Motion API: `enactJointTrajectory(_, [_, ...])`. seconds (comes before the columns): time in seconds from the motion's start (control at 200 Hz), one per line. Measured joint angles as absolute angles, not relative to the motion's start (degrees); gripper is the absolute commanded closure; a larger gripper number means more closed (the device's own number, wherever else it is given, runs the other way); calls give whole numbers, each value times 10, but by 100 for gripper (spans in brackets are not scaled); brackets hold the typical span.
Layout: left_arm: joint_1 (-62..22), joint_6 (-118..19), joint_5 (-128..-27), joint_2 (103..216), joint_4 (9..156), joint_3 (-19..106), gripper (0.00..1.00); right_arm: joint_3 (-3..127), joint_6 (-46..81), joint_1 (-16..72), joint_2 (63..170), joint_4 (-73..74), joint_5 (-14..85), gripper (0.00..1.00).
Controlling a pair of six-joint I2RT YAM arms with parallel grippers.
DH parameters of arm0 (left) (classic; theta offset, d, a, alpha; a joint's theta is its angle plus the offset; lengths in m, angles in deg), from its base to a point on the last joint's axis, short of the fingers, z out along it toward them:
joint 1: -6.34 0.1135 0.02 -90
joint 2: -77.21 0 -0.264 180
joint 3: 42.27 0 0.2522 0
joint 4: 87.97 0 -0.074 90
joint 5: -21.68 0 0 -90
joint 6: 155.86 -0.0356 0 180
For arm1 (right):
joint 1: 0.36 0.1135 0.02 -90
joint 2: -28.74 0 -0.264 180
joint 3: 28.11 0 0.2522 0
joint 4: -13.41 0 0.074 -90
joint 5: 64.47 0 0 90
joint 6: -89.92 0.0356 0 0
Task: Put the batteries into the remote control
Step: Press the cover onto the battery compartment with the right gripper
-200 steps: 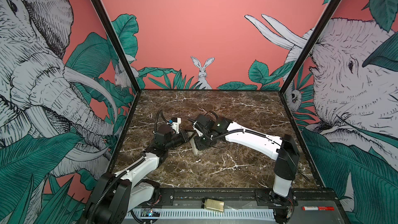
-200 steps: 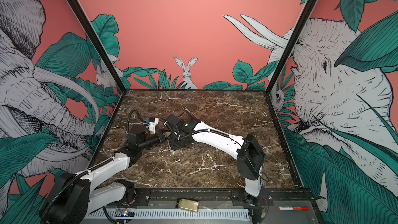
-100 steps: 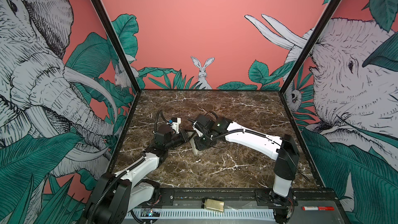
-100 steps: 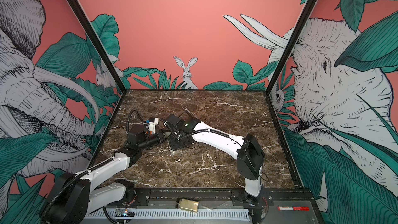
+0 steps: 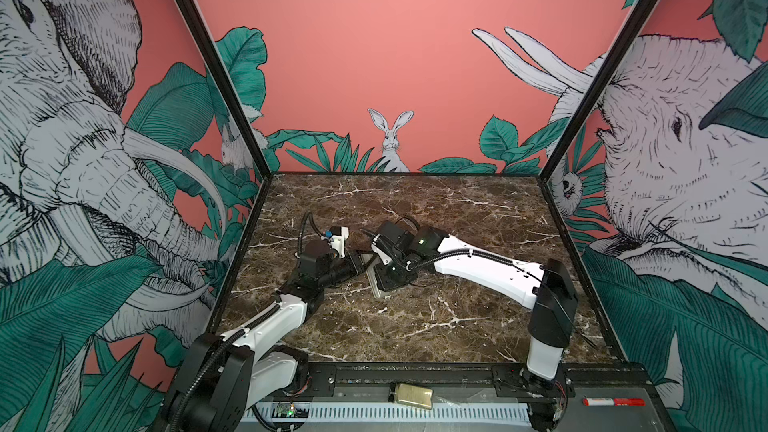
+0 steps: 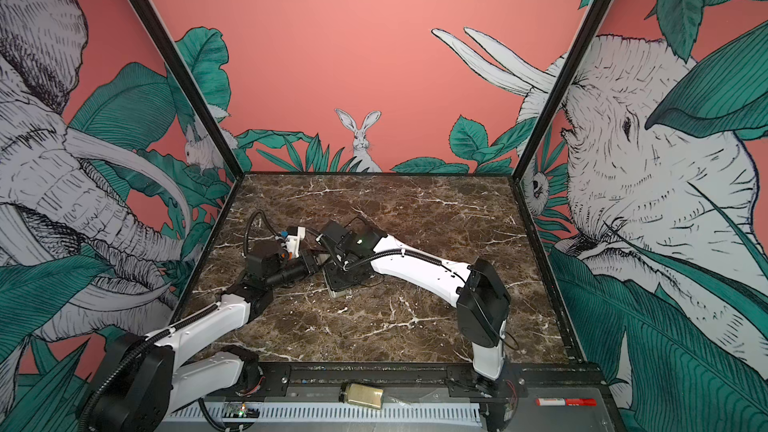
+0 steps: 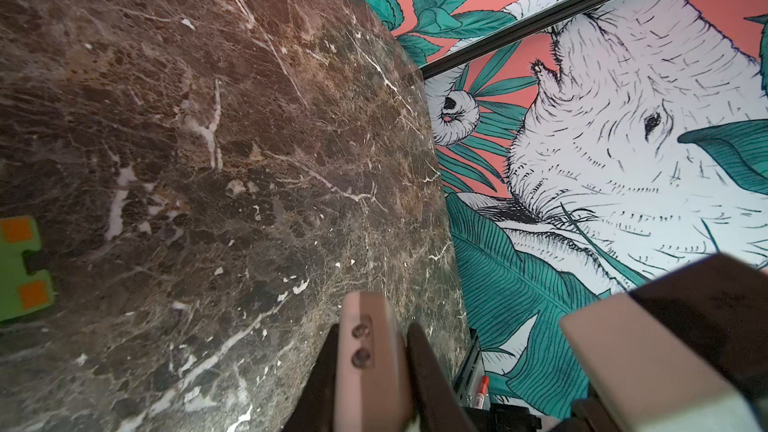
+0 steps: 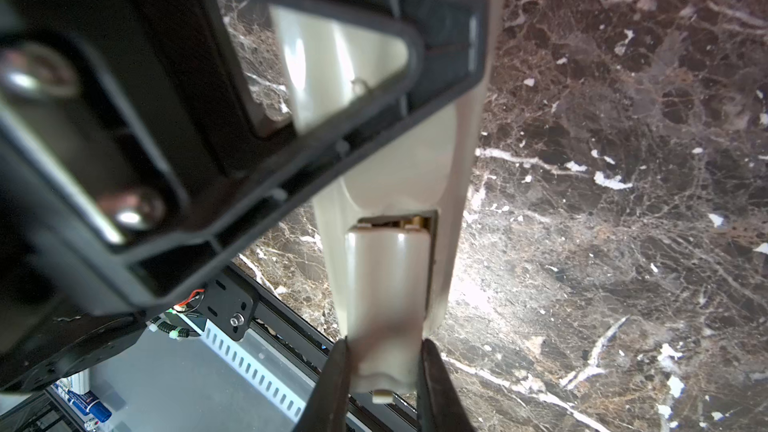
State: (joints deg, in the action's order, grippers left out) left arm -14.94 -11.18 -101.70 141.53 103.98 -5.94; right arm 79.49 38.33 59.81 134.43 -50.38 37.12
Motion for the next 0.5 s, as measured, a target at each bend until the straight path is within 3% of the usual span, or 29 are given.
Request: enactJointTrajectory(0.5, [-147, -112, -1035, 1415, 1044, -59, 100, 781, 385, 598, 1340, -492, 371, 99])
